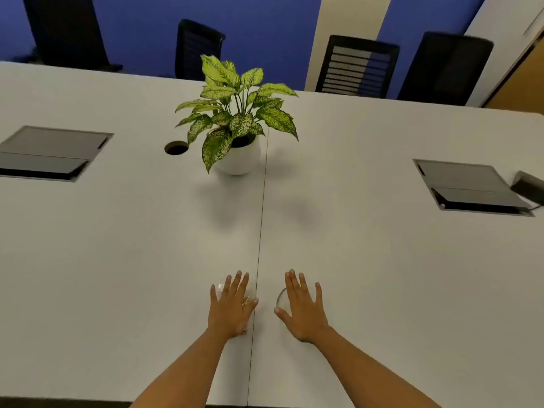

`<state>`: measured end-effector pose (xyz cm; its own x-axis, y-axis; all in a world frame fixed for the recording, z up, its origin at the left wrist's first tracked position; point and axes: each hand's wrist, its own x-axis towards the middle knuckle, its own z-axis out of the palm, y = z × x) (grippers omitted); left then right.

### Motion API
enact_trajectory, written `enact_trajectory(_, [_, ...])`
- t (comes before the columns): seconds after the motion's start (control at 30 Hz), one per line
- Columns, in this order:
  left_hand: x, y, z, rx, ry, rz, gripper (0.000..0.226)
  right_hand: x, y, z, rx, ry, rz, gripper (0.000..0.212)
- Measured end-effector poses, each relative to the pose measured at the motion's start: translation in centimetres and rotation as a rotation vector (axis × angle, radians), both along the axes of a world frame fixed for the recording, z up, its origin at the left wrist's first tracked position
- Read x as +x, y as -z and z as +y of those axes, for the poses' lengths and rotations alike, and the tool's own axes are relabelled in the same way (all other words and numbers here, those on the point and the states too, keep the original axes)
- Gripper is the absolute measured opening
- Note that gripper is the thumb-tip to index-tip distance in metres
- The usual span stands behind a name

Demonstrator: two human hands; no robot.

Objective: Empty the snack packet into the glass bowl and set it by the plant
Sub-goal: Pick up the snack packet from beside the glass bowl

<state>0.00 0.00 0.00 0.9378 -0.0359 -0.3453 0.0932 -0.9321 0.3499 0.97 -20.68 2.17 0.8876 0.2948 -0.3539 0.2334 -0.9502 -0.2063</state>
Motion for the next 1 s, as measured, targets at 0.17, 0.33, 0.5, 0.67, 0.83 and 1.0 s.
enact_trajectory(0.17, [-0.5,0.3,-0.8,-0.032,-0.283,0.158,0.081,-0.1,0.2,0.2,-0.016,-0.01,-0.001,0.083])
enact_trajectory(0.33, [-1.5,0.0,-1.7,-0.093,-0.514,0.143,0.082,-0.4,0.4,0.0,0.018,0.01,0.021,0.081])
enact_trajectory(0.5, [-0.6,-0.5,-1.2,-0.296,-0.742,0.165,0.085,-0.6,0.2,-0.3,0.046,0.029,0.038,0.077])
enact_trajectory(0.67, [-0.2,-0.8,-0.1,-0.52,-0.752,0.127,0.074,-0.6,-0.4,-0.7,0.13,0.074,0.048,0.07])
enact_trajectory(0.83, [0.4,-3.1,-0.9,-0.749,-0.702,0.019,0.072,0.9,-2.4,-0.2,0.308,0.174,0.06,0.06])
enact_trajectory(1.0, [1.2,-6.6,-2.8,-0.862,-0.484,-0.117,0.067,2.7,-6.0,0.4,0.595,0.365,0.158,0.052])
